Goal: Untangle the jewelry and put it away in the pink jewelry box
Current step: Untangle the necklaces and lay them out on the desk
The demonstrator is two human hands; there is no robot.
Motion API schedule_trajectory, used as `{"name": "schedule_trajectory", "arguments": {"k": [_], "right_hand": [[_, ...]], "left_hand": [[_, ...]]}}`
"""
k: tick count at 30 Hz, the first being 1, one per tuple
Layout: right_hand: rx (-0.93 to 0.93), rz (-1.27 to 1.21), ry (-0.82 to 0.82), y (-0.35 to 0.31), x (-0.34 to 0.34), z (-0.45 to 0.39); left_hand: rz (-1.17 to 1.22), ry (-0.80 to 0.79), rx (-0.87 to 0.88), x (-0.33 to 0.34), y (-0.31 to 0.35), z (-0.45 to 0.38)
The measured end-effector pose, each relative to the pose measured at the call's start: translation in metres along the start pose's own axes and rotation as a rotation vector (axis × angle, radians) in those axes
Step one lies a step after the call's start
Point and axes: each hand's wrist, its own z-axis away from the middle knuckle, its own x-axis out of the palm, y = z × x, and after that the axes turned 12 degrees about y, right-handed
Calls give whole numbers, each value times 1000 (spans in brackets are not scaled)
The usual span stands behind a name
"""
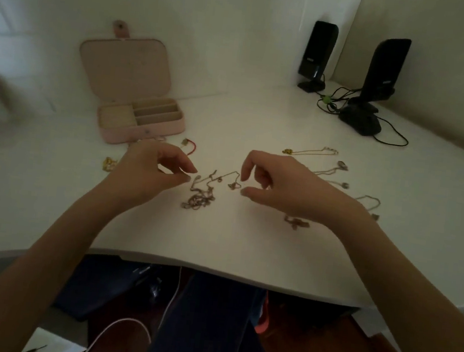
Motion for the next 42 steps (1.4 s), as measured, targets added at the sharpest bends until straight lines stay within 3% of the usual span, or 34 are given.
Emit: {"name": "schedule_trajectory", "arguments": {"k": [8, 17, 26, 36, 42], "right_hand": [[-40, 39, -153, -18, 31, -63], [-71, -109, -303, -20, 42, -51], [-137, -89, -261, -23, 47, -51], [92, -535, -96, -20, 43, -48], [236, -680, -42, -19, 46, -48]], "left_hand": [[-50, -36, 91, 6, -19, -4], [-3, -4, 111, 11, -35, -6], [66, -3, 122, 12, -33, -6], [291, -110, -66, 14, -22, -1], [261, -21, -76, 25, -18, -5]]}}
